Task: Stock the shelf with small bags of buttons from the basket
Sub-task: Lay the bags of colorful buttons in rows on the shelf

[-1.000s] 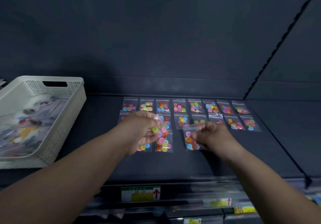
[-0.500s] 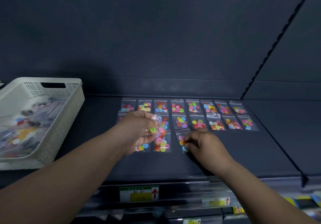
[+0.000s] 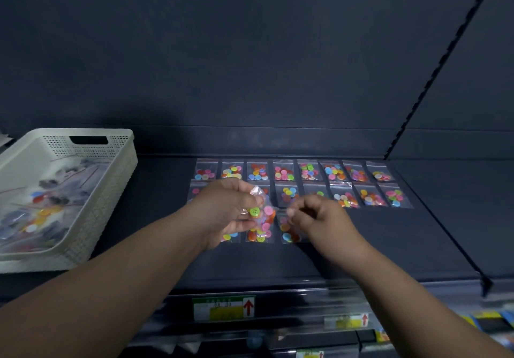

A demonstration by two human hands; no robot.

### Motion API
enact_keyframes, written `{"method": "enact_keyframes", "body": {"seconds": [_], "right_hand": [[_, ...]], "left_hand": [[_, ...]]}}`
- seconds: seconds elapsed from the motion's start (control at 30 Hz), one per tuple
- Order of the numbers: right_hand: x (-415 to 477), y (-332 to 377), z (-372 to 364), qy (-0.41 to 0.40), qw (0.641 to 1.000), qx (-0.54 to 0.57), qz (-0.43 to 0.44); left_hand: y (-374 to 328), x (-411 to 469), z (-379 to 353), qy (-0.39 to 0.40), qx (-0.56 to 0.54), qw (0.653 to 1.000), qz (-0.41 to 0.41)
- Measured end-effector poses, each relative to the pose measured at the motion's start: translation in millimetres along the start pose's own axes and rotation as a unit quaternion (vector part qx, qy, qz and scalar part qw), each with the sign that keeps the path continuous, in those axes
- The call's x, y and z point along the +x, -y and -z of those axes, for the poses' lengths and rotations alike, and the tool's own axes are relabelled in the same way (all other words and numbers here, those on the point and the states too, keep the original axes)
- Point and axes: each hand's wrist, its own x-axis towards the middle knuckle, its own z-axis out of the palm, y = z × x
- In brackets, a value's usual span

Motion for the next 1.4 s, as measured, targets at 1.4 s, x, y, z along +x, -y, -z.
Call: {"method": "enact_keyframes", "body": {"seconds": [1.4], "right_hand": [[-16.0,-55.1,43.4,-0.04,0.947,-0.312,0.072]], "left_hand": [[48.1,27.8,-53.9,0.07,0.62,0.733,-0.272]]}}
